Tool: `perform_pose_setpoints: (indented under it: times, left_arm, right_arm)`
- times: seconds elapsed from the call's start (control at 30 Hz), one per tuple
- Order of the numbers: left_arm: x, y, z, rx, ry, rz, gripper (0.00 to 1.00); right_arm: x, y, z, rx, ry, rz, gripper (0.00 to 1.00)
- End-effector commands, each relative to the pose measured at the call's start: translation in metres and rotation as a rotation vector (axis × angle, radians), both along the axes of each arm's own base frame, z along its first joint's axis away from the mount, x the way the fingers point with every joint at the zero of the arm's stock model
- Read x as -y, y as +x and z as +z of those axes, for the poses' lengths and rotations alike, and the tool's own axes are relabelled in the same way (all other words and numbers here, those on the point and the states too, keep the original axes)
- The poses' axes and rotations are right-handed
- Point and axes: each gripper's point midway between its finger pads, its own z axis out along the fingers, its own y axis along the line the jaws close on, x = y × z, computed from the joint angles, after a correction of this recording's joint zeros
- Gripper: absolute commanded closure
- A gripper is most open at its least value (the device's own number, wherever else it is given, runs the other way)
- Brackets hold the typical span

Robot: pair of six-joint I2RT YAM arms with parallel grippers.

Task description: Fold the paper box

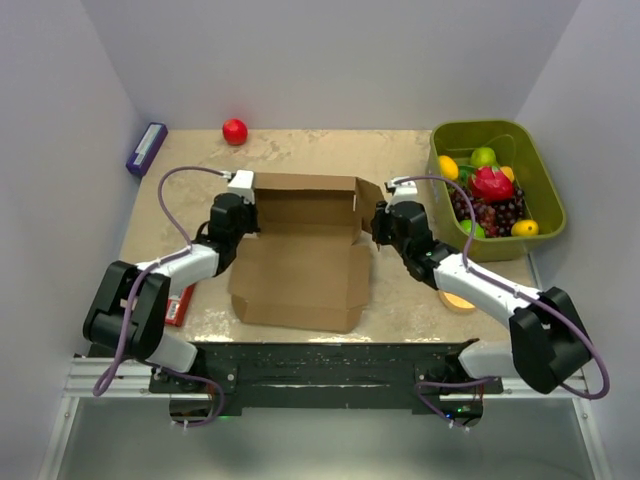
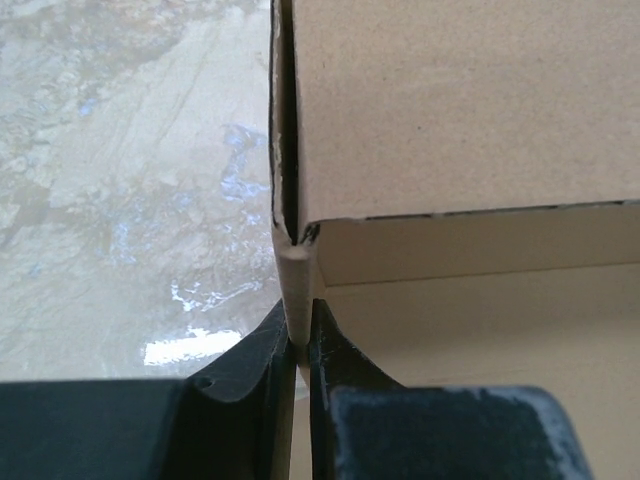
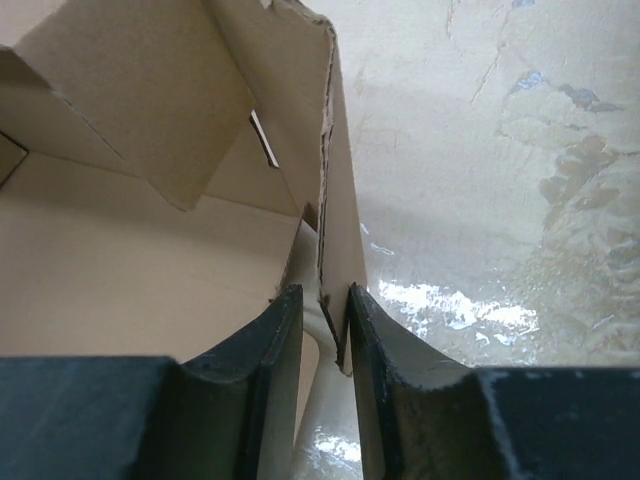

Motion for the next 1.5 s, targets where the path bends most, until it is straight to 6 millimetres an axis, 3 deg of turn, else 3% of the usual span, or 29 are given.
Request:
perform_pose_setpoints:
  times: [0.0,0.13,0.2,0.43,0.47,0.53,0.63,0.67,0.83,0.9,0.93,1.0,1.03,1.1,1.13,1.2,1.3,1.47]
  left_arm:
    - [0.012,0.009,0.013,0.037,-0.057,0.006,0.92]
    - [0.017,0.005,0.019,0.026,-0.06,-0.009,0.77]
    - [0.021,0.002,0.026,0.04,-0.057,-0.04,0.63]
    - [0.022,-0.014,0.035,0.008,-0.051,-0.076,0.3]
    - [0.021,-0.017,0.044,0.024,-0.056,-0.081,0.24]
    - [0.02,-0.025,0.046,0.01,-0.047,-0.097,0.18]
    - [0.024,-0.04,0.054,-0.009,-0.059,-0.143,0.1]
    - [0.022,-0.044,0.062,0.002,-0.064,-0.143,0.07]
    - [0.022,-0.075,0.076,-0.045,-0.104,-0.182,0.04]
    - [0.018,-0.08,0.102,-0.015,-0.118,-0.179,0.02]
    - [0.006,-0.083,0.104,-0.04,-0.119,-0.146,0.0]
    - [-0.002,-0.082,0.132,-0.005,-0.171,-0.142,0.0]
    - [-0.015,-0.077,0.142,0.016,-0.19,-0.112,0.01]
    - [-0.015,-0.071,0.163,0.044,-0.24,-0.134,0.0]
    - [-0.017,-0.066,0.168,0.055,-0.254,-0.135,0.0]
    - [-0.009,-0.053,0.173,0.054,-0.292,-0.175,0.0]
    - [-0.001,-0.035,0.16,0.015,-0.348,-0.222,0.03]
    - [0.008,-0.018,0.135,-0.04,-0.406,-0.275,0.1]
  right_arm:
    - [0.002,0.013,0.031,0.109,0.043,-0.042,0.61]
    - [0.007,0.008,0.042,0.129,0.054,-0.051,0.4]
    - [0.009,0.006,0.043,0.121,0.057,-0.056,0.33]
    - [0.014,-0.006,0.052,0.127,0.063,-0.047,0.24]
    - [0.015,-0.008,0.053,0.129,0.064,-0.046,0.22]
    - [0.018,-0.012,0.059,0.125,0.072,-0.055,0.19]
    - [0.014,-0.018,0.085,0.121,0.101,-0.026,0.19]
    - [0.012,-0.018,0.102,0.142,0.122,-0.02,0.19]
    - [0.006,-0.028,0.149,0.16,0.219,0.004,0.18]
    - [-0.002,-0.032,0.169,0.164,0.267,0.042,0.18]
    - [-0.008,-0.032,0.171,0.152,0.279,0.062,0.18]
    - [-0.02,-0.035,0.181,0.129,0.32,0.108,0.18]
    - [-0.027,-0.031,0.184,0.114,0.333,0.124,0.18]
    - [-0.04,-0.031,0.177,0.047,0.376,0.151,0.18]
    - [-0.046,-0.029,0.177,0.032,0.391,0.164,0.18]
    - [-0.059,-0.023,0.159,-0.045,0.413,0.181,0.18]
    - [-0.07,-0.017,0.142,-0.125,0.486,0.205,0.2]
    - [-0.061,-0.006,0.116,-0.202,0.567,0.166,0.24]
